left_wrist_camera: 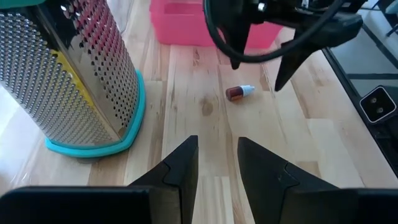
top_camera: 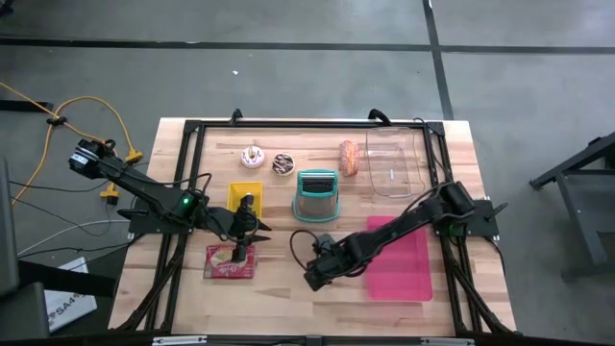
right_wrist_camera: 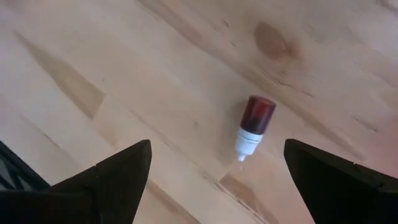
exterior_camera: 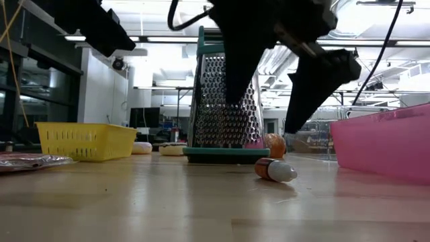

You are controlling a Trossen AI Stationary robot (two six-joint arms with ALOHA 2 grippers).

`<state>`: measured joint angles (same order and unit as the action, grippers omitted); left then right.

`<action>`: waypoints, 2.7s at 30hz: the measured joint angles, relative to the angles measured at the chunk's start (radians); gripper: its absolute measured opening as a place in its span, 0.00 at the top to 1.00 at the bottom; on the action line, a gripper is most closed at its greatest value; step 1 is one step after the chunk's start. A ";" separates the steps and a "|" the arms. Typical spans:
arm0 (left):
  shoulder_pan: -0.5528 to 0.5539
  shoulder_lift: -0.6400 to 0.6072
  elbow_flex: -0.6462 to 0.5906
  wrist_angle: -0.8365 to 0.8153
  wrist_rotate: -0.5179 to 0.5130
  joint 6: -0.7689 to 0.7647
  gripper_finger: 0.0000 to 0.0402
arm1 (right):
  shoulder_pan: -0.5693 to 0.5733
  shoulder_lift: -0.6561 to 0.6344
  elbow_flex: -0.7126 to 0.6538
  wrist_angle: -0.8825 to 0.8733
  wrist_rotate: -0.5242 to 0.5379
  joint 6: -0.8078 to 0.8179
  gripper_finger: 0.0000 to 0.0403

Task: Pick & Place Food Item
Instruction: Put the orange food coloring bottle into the yellow bin

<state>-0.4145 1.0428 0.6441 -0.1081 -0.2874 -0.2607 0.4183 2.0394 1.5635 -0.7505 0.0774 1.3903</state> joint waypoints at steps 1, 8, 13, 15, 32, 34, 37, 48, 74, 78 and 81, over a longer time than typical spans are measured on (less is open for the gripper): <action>0.000 0.000 0.000 0.002 0.000 0.000 0.73 | 0.000 0.002 0.000 0.001 0.000 0.004 0.11; 0.000 0.000 0.000 0.007 0.000 0.000 0.73 | -0.012 0.034 0.000 -0.004 -0.005 0.032 0.11; 0.000 0.000 0.000 0.008 0.000 0.000 0.73 | -0.020 0.061 0.000 0.001 -0.022 0.059 0.11; 0.000 0.000 0.000 0.010 0.000 0.000 0.73 | -0.021 0.067 0.000 -0.006 -0.030 0.062 0.11; 0.000 0.000 0.000 0.034 0.000 0.000 0.73 | -0.022 0.064 0.000 -0.031 -0.004 0.046 0.11; 0.000 0.000 0.000 0.038 0.000 0.000 0.73 | -0.022 0.064 0.000 -0.040 -0.002 0.046 0.11; 0.000 0.000 0.000 0.042 0.000 0.000 0.73 | -0.022 0.064 0.000 -0.039 0.001 0.046 0.11; 0.000 0.000 0.000 0.043 0.000 0.000 0.73 | -0.022 0.064 0.000 -0.041 -0.001 0.024 0.16; 0.000 0.000 0.000 0.050 0.000 0.000 0.73 | -0.021 0.109 0.001 -0.008 -0.051 0.031 0.38; 0.000 0.000 0.000 0.059 0.000 0.000 0.73 | -0.021 0.109 0.001 -0.008 -0.050 0.035 0.38; 0.000 0.000 0.000 0.059 0.000 0.000 0.73 | -0.021 0.109 0.001 -0.009 -0.045 0.038 0.38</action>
<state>-0.4147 1.0425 0.6441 -0.0490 -0.2871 -0.2607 0.3973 2.1487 1.5646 -0.7592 0.0327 1.4283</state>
